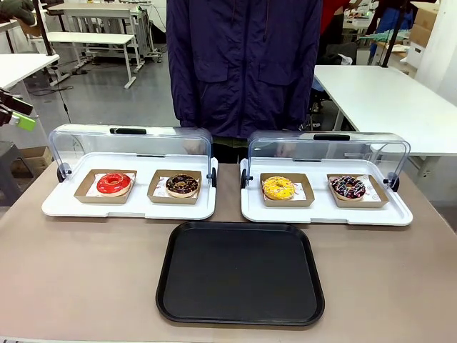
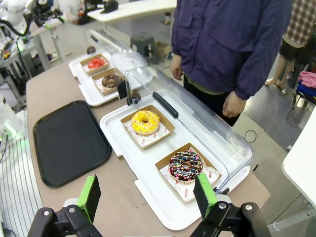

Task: Move the second donut from the left to the tray.
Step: Pick up the Paper togo box containing the Donut indicated by the person and place it on the Handle tray.

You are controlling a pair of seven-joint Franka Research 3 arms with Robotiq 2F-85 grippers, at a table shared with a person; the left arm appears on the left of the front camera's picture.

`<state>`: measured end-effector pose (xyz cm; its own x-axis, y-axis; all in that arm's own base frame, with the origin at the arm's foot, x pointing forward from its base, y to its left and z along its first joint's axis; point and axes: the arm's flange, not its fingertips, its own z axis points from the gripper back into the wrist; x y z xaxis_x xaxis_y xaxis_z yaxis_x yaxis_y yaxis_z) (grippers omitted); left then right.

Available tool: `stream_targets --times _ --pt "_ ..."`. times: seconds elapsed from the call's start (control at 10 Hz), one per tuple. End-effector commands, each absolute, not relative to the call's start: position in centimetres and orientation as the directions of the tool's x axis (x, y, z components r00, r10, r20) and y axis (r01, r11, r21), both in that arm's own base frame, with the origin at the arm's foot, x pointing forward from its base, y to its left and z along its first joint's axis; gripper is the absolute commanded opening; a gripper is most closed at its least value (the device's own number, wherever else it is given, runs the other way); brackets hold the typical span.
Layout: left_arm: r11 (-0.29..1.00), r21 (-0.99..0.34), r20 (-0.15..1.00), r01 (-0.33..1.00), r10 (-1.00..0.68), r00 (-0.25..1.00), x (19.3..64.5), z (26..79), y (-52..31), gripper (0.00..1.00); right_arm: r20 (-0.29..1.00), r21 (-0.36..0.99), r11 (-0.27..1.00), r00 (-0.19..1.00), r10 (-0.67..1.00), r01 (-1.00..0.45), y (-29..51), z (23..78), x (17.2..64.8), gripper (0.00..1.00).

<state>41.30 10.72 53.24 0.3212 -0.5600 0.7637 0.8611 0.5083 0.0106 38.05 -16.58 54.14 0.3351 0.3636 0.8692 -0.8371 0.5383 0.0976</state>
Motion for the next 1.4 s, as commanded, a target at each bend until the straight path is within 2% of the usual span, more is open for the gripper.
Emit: stream_targets --times 0.0,1.3 --pt "0.502 0.013 0.777 0.865 -0.550 0.307 41.42 53.37 10.68 1.00 0.874 0.076 0.527 0.311 0.374 -0.847 -16.63 54.14 38.19 1.00" --pt "0.502 0.013 0.777 0.865 -0.550 0.307 41.42 53.37 10.68 1.00 0.874 0.076 0.527 0.311 0.374 -0.847 -16.63 54.14 38.19 1.00"
